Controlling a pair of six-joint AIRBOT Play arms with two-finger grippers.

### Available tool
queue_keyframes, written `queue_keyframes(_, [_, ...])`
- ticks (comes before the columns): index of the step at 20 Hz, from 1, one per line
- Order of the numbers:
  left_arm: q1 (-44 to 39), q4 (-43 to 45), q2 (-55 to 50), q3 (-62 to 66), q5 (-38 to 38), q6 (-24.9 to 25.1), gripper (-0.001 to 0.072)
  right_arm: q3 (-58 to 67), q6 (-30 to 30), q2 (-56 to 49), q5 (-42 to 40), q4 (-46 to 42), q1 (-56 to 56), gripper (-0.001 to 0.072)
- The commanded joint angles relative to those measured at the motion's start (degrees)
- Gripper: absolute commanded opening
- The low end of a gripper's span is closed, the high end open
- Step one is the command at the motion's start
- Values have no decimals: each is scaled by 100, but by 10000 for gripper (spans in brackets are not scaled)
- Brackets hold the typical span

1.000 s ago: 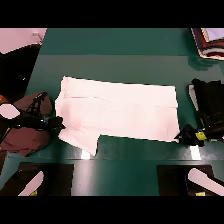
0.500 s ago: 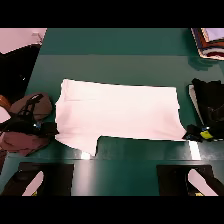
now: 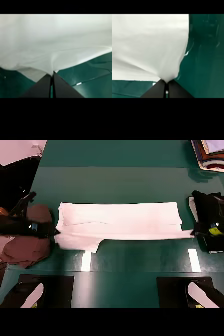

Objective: Fold the shirts.

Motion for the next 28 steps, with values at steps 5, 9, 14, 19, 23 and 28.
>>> queue_keyframes(5, [-2, -81, -2516, 1198, 1993, 608, 26, 1716, 118, -2074, -577, 33, 553, 16])
queue_keyframes(9, [-2, -105, -3224, 1786, 2566, 605, 26, 2452, 114, -2868, -584, 726, 433, 17])
queue_keyframes(14, [0, -385, -3303, 1934, 2695, 584, 631, 2924, 61, -3434, -654, 1314, 424, 477])
queue_keyframes(19, [-2, -422, -3261, 2216, 1679, 599, 514, 2927, -297, -3438, -17, 1497, -90, 477])
queue_keyframes(23, [-63, -533, -3261, 2214, 1427, 605, 35, 2382, -299, -3432, -13, 1508, -719, 477])
queue_keyframes(28, [-896, -549, -3263, 2214, 1862, 529, 25, 1228, -946, -3464, -787, 2262, -990, 483])
